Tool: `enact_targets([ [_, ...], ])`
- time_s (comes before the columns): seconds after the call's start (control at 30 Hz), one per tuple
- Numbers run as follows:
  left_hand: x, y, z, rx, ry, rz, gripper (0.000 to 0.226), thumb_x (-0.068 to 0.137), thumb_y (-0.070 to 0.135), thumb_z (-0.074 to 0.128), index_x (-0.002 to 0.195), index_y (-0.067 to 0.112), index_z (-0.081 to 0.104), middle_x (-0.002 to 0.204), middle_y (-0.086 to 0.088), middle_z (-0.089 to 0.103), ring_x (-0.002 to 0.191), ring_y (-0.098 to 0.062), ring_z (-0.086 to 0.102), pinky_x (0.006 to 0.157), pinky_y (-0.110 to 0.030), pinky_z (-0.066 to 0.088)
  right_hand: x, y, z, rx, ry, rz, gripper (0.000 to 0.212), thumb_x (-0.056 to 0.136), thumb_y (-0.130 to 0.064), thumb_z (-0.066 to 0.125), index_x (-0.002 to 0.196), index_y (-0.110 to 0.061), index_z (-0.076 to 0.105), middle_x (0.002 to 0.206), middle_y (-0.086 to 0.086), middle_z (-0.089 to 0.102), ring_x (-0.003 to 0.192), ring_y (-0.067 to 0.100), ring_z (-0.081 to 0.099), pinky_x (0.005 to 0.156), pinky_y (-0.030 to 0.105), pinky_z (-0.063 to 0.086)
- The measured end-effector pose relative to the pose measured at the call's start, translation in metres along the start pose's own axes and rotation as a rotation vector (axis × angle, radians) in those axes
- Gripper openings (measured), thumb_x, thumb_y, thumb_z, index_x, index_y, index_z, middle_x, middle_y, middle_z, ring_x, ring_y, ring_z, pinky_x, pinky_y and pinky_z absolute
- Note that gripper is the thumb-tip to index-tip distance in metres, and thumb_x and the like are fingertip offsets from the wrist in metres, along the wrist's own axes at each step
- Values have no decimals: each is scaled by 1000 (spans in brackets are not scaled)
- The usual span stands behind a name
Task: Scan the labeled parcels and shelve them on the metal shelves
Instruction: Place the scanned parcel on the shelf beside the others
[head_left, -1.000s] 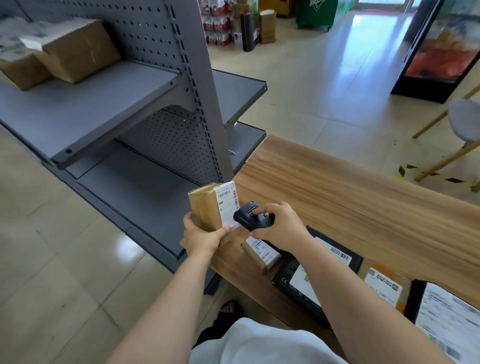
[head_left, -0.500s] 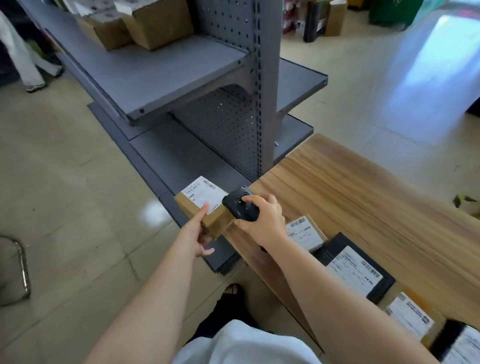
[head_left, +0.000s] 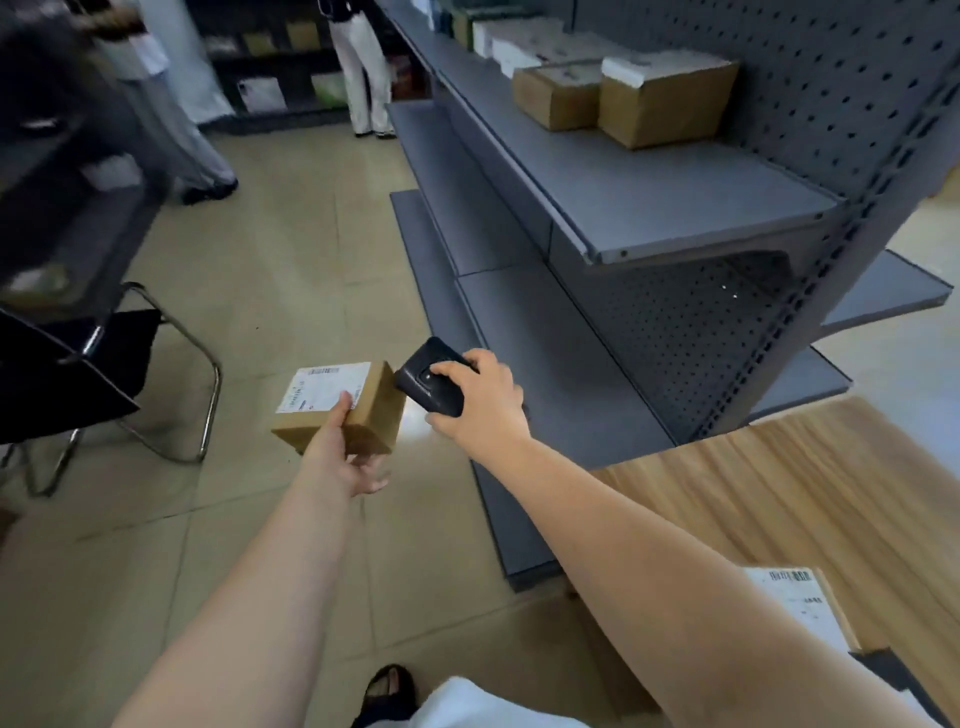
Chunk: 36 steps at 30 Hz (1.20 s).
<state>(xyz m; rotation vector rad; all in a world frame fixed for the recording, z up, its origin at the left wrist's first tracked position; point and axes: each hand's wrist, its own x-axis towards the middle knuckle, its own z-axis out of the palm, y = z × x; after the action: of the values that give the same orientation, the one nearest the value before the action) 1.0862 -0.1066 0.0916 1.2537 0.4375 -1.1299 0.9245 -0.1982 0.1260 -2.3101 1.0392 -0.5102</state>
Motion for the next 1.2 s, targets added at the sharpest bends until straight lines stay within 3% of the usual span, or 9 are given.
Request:
enact_targets([
  [0.3, -16, 221, 48, 108, -179, 306, 67, 78, 55, 78, 129, 17, 57, 105, 1, 65, 103, -27, 68, 106, -62, 35, 165, -152, -22, 71, 311, -89, 54, 82, -36, 70, 133, -33, 52, 137, 0, 37, 123, 27, 37, 104, 45, 33],
  [0.43, -38, 293, 112, 297, -314, 385, 58, 80, 57, 75, 122, 18, 62, 101, 2, 65, 97, -20, 64, 104, -50, 42, 223, -183, -75, -12, 520, -81, 54, 83, -38, 71, 133, -33, 52, 142, 2, 34, 127, 30, 34, 105, 49, 32],
  [0.53, -56, 317, 168, 407, -415, 407, 34, 84, 52, 74, 98, 23, 60, 96, 1, 65, 85, -16, 60, 91, -34, 46, 245, -182, -121, -46, 637, -28, 52, 82, -38, 71, 131, -34, 52, 142, 2, 33, 128, 30, 34, 104, 49, 35],
  [0.63, -71, 316, 225, 564, -521, 395, 33, 84, 51, 73, 90, 23, 57, 85, 2, 65, 77, -16, 61, 93, -32, 42, 250, -165, -168, -109, 709, 69, 51, 81, -38, 72, 128, -36, 53, 140, 3, 34, 125, 31, 35, 102, 51, 38],
  [0.73, -83, 294, 278, 702, -624, 375, 43, 81, 54, 75, 109, 24, 62, 91, 2, 69, 82, -16, 64, 86, -33, 42, 235, -137, -211, -138, 785, 201, 50, 81, -38, 74, 126, -36, 53, 135, 2, 36, 121, 29, 36, 100, 48, 40],
  [0.9, -98, 233, 352, 849, -775, 481, 67, 75, 48, 84, 124, 16, 52, 114, -4, 67, 84, -19, 64, 46, -25, 48, 179, -84, -271, -163, 919, 395, 53, 80, -38, 76, 128, -35, 55, 139, 4, 38, 128, 30, 36, 104, 49, 38],
  [1.0, -114, 195, 381, 1006, -886, 504, 61, 76, 48, 82, 120, 14, 55, 102, -5, 66, 83, -18, 62, 49, -23, 48, 144, -52, -297, -200, 967, 454, 53, 78, -38, 78, 126, -35, 56, 134, 4, 40, 126, 30, 39, 104, 51, 39],
  [1.13, -140, 158, 412, 1330, -978, 387, 65, 66, 51, 86, 115, 16, 59, 109, -11, 66, 100, -27, 61, 85, -36, 50, 115, -25, -325, -217, 1094, 422, 49, 77, -36, 78, 121, -36, 58, 120, -7, 38, 120, 22, 38, 103, 48, 39],
  [1.2, -147, 143, 428, 1461, -1015, 323, 66, 65, 50, 87, 115, 14, 62, 112, -14, 67, 103, -30, 61, 88, -40, 51, 111, -16, -336, -227, 1100, 417, 48, 77, -35, 78, 119, -37, 58, 115, -10, 36, 117, 20, 39, 103, 48, 40],
])
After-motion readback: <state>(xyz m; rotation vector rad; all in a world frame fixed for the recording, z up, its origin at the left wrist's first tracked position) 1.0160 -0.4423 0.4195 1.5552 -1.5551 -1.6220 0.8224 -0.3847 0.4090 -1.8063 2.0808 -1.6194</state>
